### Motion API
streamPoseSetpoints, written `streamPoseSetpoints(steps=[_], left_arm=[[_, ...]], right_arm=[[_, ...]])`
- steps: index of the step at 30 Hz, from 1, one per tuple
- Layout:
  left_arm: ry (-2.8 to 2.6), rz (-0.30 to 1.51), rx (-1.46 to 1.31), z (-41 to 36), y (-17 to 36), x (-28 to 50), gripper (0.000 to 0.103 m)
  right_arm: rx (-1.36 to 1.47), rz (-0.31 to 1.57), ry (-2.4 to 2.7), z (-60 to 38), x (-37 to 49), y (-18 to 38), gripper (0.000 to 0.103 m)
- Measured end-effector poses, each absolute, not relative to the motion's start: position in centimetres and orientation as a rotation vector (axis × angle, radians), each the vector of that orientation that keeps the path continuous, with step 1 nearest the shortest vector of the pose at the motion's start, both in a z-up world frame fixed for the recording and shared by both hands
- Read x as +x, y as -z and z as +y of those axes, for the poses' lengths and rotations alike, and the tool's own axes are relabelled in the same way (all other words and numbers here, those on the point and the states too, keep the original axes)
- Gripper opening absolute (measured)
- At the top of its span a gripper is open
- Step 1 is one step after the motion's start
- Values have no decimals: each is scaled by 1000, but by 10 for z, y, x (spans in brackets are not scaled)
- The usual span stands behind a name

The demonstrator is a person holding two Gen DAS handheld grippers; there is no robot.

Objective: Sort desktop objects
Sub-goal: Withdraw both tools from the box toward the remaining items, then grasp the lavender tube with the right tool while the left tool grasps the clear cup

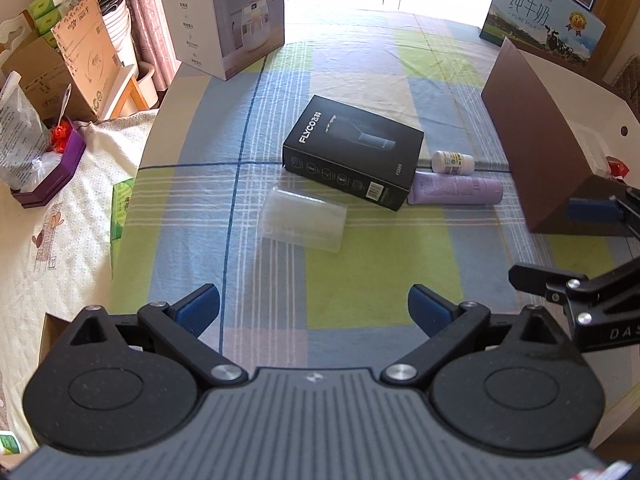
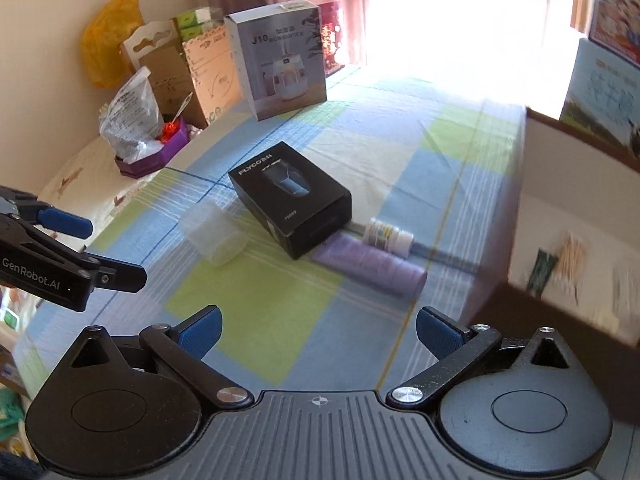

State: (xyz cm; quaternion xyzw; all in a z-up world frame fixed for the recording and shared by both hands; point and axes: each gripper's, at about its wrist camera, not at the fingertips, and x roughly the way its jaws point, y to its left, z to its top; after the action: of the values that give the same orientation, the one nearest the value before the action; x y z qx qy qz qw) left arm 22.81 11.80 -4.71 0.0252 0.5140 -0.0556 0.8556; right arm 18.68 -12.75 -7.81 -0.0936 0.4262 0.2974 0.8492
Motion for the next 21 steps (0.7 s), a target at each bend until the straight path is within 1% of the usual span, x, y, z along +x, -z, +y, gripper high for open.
streamPoseSetpoints(steps=[3, 4, 5, 7, 8, 10, 12, 19, 21], left_arm=[[120, 1082, 55, 121, 54, 239, 99], [119, 1086, 56, 122, 56, 242, 99], [116, 1090, 57, 124, 59, 247, 99], [116, 1095, 57, 126, 64, 253, 99], [115, 1100, 58, 126, 66, 257, 99], [116, 1105, 61, 128, 71, 263, 99], [118, 1112, 62, 128, 77, 269, 99], [129, 1133, 69, 128, 90, 288, 99], [134, 1138, 71, 128, 93, 292, 99]], right_arm=[[-260, 895, -659, -117, 204, 84, 101], [-277, 900, -681, -114, 210, 86, 99], [-292, 905, -705, -110, 216, 88, 95], [-329, 932, -741, -103, 229, 93, 82], [-349, 946, -751, -99, 236, 96, 80], [-389, 966, -751, -94, 250, 103, 71], [-424, 994, -751, -92, 262, 111, 68], [-527, 1080, -718, -84, 292, 134, 66], [-542, 1096, -704, -82, 296, 138, 64]])
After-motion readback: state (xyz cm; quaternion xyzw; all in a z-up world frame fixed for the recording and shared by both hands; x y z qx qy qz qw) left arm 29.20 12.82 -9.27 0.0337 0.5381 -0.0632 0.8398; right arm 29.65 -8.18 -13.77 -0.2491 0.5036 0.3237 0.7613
